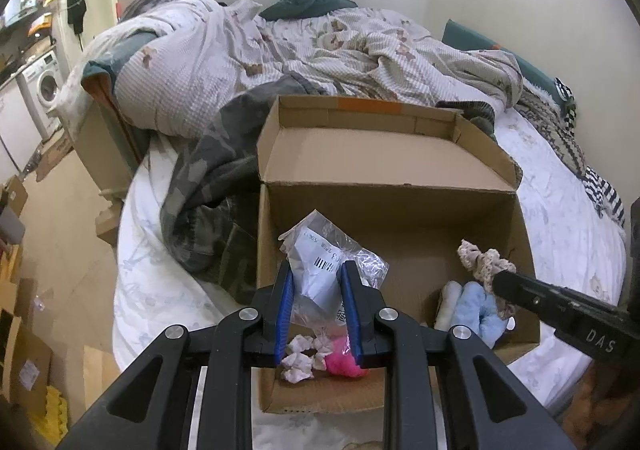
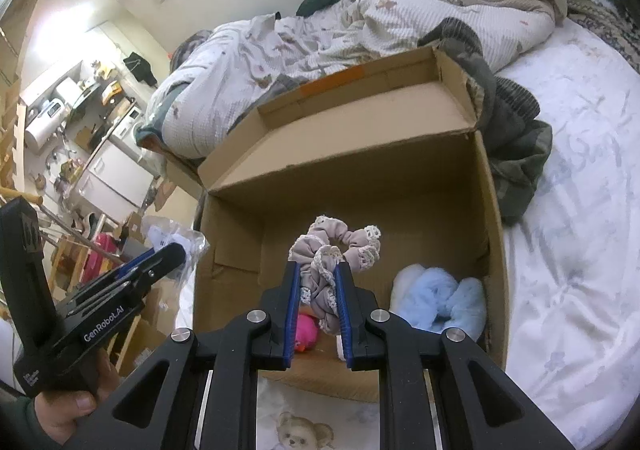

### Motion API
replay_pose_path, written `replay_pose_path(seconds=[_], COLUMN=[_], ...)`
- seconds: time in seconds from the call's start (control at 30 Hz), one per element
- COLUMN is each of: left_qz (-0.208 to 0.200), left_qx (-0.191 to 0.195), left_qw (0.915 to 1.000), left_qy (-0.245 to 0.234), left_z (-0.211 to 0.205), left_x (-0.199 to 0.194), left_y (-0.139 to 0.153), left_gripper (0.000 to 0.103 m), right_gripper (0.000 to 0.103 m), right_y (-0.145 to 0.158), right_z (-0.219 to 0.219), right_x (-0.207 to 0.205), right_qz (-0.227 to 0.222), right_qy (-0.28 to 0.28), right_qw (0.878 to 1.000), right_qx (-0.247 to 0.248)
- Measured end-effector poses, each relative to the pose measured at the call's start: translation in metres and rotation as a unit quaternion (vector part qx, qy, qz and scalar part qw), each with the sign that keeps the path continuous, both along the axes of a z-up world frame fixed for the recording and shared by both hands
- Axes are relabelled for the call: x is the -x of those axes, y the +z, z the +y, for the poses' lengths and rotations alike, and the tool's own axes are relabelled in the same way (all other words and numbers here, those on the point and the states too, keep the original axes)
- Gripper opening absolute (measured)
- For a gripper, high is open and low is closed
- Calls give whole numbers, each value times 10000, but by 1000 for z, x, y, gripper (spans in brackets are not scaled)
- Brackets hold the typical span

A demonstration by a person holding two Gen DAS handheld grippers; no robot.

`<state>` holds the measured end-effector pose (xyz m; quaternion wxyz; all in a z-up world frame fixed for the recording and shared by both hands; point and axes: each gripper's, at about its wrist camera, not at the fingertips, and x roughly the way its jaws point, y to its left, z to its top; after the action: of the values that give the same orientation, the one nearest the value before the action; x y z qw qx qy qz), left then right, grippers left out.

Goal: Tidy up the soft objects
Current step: 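Carry both items over the box and open both tools to drop them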

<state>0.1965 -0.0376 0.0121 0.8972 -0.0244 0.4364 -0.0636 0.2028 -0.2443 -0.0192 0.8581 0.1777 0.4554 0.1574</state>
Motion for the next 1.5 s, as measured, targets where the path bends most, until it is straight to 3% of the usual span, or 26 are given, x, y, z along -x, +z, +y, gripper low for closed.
replay_pose_path(seconds=[0.4, 1.03, 1.5], left_qz=[470, 550, 532], left_qx=[53, -19, 48], left_qw=[9987, 9980, 9980], left_qy=[-213, -315, -349], left_z=[-15, -18, -18], left_x=[-8, -11, -10], left_y=[-37, -51, -49], left_gripper=[21, 21, 24], right_gripper=[20, 20, 21], right_y=[-31, -46, -47], right_z=[11, 20, 18], right_x=[-10, -21, -20], right_qz=[378, 758, 759], right_qy=[204, 291, 282], right_qw=[9988, 9963, 9966], right_qx=[237, 270, 156])
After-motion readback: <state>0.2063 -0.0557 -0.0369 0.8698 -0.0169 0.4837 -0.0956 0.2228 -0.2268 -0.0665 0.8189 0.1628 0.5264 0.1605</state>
